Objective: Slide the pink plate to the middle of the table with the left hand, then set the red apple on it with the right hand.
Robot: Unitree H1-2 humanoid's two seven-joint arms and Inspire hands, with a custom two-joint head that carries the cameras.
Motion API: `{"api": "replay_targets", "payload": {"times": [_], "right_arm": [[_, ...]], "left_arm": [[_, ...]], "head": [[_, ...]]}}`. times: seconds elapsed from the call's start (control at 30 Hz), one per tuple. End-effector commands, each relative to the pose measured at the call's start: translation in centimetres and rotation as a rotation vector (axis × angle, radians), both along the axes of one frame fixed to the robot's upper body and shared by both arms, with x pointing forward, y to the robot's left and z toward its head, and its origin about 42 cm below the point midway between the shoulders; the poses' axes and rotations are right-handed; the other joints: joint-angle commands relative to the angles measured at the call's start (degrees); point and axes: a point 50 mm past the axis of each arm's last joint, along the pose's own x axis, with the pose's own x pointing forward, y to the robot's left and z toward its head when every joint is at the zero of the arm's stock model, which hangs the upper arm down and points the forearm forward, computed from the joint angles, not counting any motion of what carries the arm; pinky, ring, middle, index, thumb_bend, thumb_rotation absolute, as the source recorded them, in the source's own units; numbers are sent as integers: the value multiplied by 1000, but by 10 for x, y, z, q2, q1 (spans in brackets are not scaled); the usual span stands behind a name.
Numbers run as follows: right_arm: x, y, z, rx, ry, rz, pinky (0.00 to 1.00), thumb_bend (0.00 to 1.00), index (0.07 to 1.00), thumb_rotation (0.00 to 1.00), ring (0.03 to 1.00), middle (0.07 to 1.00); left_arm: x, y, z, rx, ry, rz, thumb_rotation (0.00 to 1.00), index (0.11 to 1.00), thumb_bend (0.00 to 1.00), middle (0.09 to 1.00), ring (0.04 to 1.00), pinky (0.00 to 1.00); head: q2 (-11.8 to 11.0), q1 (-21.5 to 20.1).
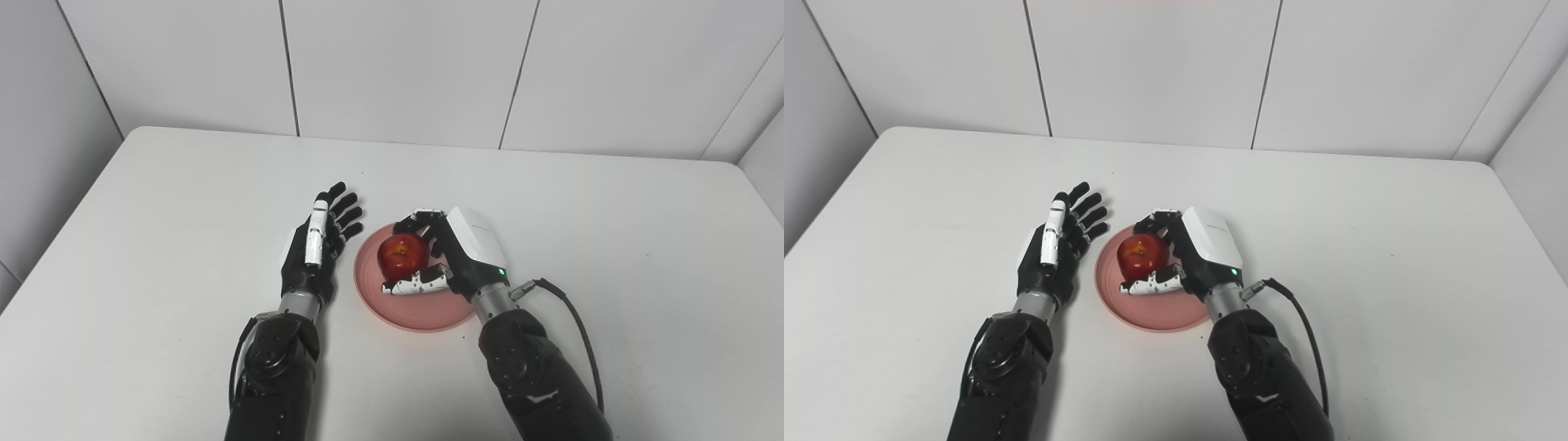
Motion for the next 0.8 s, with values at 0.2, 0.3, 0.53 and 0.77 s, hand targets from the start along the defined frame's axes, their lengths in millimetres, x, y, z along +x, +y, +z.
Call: {"api": "replay_targets", "payload": {"times": [0.2,0.3,0.53,0.77], "right_arm": [[-1,-3,12,-11,-5,0,493,935,711,236,607,679],[-2,-4,14,-7,-3,5,530,973,729,264,637,700],[-4,-7,18,-6,14,25,626,1000,765,311,715,764],[-7,-10,21,14,18,39,671,1000,808,349,750,799]], "left_arm": [[0,2,-3,11,33,0,1000,862,352,871,856,846],[0,2,-3,14,31,3,1000,859,351,868,854,843],[0,4,-3,21,30,0,1000,858,353,866,853,837],[0,4,-4,18,29,2,1000,858,351,866,853,842]], "head": [[0,-4],[0,-4],[-1,-7],[-3,-11]]}}
